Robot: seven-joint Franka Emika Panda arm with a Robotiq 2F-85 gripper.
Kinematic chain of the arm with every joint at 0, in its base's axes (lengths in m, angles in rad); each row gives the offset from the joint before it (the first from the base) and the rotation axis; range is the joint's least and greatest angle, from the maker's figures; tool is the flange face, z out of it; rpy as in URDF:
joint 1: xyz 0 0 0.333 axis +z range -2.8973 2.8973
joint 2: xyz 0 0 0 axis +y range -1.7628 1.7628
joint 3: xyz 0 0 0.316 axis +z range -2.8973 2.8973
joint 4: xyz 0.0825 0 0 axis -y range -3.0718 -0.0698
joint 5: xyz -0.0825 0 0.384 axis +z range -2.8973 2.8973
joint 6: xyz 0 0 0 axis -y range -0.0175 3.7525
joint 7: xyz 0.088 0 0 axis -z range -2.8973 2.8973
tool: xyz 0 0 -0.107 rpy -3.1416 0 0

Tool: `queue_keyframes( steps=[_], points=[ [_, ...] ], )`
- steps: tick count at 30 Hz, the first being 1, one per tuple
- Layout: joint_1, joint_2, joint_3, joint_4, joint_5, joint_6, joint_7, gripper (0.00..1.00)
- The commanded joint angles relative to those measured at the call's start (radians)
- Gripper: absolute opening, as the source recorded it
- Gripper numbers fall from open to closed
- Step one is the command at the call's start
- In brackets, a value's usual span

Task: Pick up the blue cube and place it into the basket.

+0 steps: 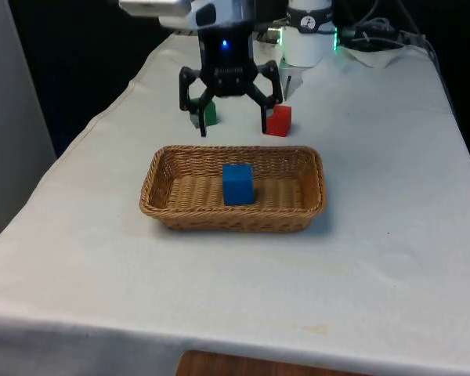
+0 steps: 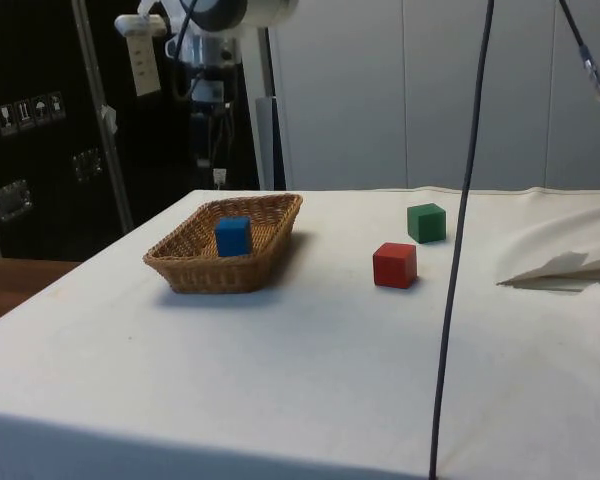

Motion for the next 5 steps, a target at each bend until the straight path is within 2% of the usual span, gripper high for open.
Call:
queue_keyframes(
  steps=[1, 3, 4, 5],
  points=[
    [0.004, -0.01, -0.005, 0.003, -0.008, -0.018, 0.01, 1.0],
    [0.004, -0.023, -0.005, 0.005, -0.008, -0.029, 0.011, 1.0],
    [0.0, -0.017, 0.0, 0.001, 0.0, -0.014, 0.001, 1.0],
    [0.004, -0.023, -0.005, 0.005, -0.008, -0.029, 0.011, 1.0]
  ],
)
